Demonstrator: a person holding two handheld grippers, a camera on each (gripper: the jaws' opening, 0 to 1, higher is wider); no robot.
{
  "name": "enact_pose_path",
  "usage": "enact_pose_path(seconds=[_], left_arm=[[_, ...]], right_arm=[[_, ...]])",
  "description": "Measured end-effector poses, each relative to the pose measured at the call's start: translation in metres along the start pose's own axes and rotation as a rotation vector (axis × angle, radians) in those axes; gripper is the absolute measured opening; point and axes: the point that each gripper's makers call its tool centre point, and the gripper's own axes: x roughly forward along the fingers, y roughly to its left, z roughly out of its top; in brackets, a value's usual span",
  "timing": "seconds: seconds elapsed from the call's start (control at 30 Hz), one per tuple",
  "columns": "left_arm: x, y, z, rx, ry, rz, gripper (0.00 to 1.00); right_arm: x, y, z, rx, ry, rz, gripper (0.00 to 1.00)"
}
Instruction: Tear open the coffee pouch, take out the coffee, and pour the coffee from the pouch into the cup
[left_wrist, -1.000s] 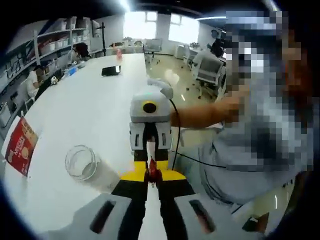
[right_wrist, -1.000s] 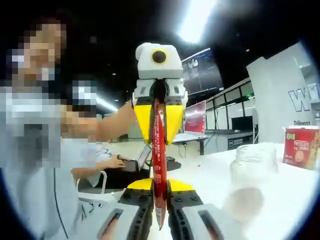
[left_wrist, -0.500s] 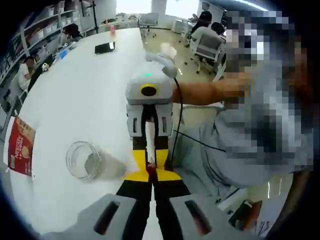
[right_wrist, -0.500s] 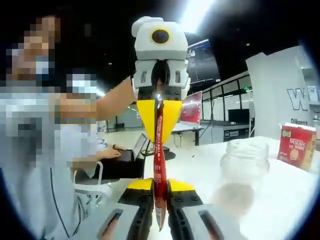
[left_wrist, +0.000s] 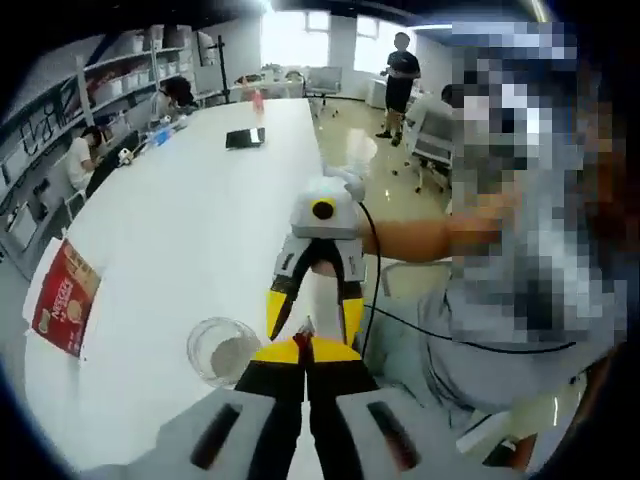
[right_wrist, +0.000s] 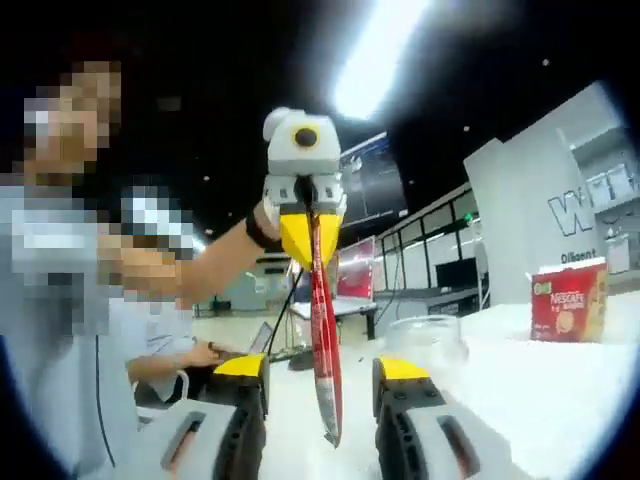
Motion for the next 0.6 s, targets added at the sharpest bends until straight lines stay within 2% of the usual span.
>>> enact_pose_path(seconds=[0.03, 0.07, 0.13, 0.17, 0.2, 0.27, 0.33, 0.4, 0.5, 0.6], left_arm=[[-0.002, 0.002, 0.002, 0.001, -0.025, 0.005, 0.02], [-0.004, 0.004, 0.005, -0.002, -0.05, 0.007, 0.02], [-0.012, 0.01, 0.016, -0.004, -0.154, 0.011, 0.02], [-0.015, 0.012, 0.019, -0.001, -0.188, 0.013, 0.02], [-0.02, 0.017, 0.026, -0.008, -0.261, 0.019, 0.02], [-0.028, 0.027, 0.034, -0.032, -0.363, 0.006, 0.02], [-0.03, 0.035, 0.038, -0.049, -0.438, 0.001, 0.02], [-0.027, 0.037, 0.04, -0.051, -0.516, -0.018, 0.02], [-0.02, 0.043, 0.035, -0.061, -0.571, -0.011, 0.02], [-0.011, 0.046, 0.031, -0.068, -0.612, -0.006, 0.02]], right_arm=[[-0.002, -0.001, 0.005, 0.006, -0.027, -0.001, 0.43], [-0.007, -0.005, 0.014, 0.028, -0.082, -0.006, 0.43], [-0.013, -0.011, 0.025, 0.058, -0.142, -0.01, 0.43], [-0.017, -0.016, 0.031, 0.077, -0.19, -0.016, 0.43], [-0.02, -0.019, 0.035, 0.087, -0.215, -0.018, 0.43], [-0.028, -0.031, 0.044, 0.138, -0.298, -0.027, 0.44], [-0.033, -0.039, 0.051, 0.172, -0.371, -0.039, 0.43], [-0.037, -0.045, 0.054, 0.173, -0.404, -0.044, 0.43], [-0.036, -0.046, 0.06, 0.154, -0.431, -0.04, 0.41], [-0.036, -0.046, 0.066, 0.148, -0.451, -0.032, 0.33]])
